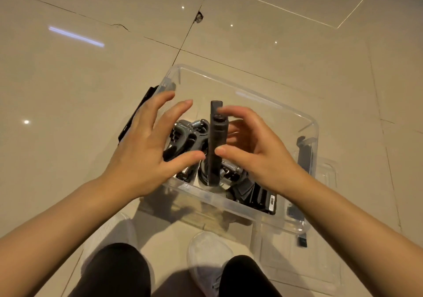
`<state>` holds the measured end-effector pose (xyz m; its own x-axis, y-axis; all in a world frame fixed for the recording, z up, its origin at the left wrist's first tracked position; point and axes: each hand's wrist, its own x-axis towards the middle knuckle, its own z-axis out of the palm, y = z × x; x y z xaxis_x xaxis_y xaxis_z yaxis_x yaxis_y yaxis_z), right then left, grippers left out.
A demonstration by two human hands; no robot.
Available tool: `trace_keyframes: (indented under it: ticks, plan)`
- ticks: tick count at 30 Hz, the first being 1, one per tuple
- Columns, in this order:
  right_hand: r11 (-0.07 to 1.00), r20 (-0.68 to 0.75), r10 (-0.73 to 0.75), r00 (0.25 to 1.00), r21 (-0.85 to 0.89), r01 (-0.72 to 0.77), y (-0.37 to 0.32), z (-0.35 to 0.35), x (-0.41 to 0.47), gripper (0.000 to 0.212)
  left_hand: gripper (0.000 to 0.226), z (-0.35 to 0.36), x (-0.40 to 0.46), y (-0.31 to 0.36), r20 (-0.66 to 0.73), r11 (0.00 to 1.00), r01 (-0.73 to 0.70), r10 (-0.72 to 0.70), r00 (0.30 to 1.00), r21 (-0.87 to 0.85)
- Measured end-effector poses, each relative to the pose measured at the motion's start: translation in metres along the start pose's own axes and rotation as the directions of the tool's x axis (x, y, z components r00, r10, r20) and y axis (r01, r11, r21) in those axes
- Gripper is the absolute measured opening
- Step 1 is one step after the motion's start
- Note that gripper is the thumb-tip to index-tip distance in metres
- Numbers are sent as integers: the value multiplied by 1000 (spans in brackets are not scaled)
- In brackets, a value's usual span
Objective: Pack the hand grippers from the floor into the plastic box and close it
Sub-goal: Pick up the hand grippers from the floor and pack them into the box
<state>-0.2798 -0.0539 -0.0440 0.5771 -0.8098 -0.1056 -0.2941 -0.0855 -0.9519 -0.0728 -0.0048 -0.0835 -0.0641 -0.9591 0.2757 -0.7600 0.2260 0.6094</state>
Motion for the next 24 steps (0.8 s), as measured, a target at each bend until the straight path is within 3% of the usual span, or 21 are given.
trace_keyframes:
  ticks: [3,12,15,19,24]
  plan:
    - [998,-111,28,993,-49,-33,-1,-13,4,58,63,4,-8,-16,6,969,61,-64,998,241]
    - [976,-197,178,964,160,-147,6,-4,14,51,56,9,-11,-23,13,940,75,-84,996,332]
    - [973,-259,231,938,82,-217,10,-2,17,60,55,9,-14,-22,29,936,73,-89,996,344]
    - [948,-298,312,902,36,-316,15,-7,34,46,55,7,-12,-23,58,931,67,-94,994,359]
    - [903,-310,302,902,-212,-375,15,-9,55,44,55,7,-13,-23,59,936,76,-102,993,344]
